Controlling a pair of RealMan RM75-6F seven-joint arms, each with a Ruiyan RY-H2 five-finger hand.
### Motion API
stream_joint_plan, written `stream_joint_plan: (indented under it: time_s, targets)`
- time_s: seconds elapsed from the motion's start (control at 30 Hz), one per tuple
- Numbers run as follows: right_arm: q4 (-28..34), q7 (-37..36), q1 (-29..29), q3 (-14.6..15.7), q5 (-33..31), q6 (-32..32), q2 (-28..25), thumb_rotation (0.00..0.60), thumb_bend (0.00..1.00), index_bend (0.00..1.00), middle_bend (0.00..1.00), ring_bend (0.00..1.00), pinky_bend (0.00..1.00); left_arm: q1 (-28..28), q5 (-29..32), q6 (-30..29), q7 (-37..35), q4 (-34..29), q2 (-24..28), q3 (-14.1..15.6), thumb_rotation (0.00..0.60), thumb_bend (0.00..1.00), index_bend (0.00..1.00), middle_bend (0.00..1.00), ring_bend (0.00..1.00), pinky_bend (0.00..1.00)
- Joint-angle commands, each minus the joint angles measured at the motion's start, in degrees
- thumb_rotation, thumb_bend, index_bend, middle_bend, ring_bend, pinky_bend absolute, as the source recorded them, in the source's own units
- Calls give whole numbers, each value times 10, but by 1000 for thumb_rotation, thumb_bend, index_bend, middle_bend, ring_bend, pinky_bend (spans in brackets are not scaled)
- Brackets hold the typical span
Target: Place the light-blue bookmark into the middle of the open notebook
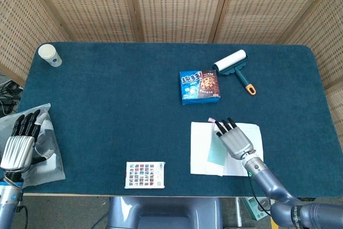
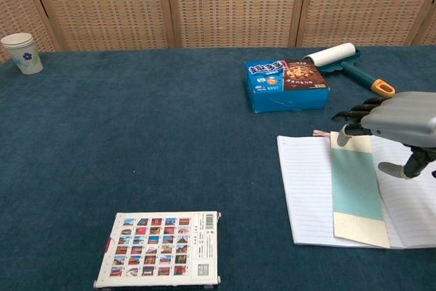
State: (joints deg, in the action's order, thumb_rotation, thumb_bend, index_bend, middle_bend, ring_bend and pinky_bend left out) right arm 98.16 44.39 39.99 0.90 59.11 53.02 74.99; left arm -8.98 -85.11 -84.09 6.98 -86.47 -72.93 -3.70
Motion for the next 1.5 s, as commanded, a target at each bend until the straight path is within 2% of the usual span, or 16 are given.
stream_joint_plan:
  time_s: [0.03, 0.6, 1.5]
  targets:
    - [-1, 5, 2, 6, -1, -1, 3, 600, 652, 259, 0, 0, 0, 0, 0, 1, -1, 0, 0, 0, 600, 51, 0, 0, 0, 0]
    - [-6, 10, 1, 26, -3, 1, 9, 600, 656, 334, 0, 0, 0, 0, -2, -1, 2, -1, -1, 1, 600, 51, 0, 0, 0, 0]
    - [-30, -5, 3, 45, 53, -6, 12, 600, 662, 373, 0, 0, 0, 0, -8, -4, 8, -3, -2, 3, 600, 51, 0, 0, 0, 0]
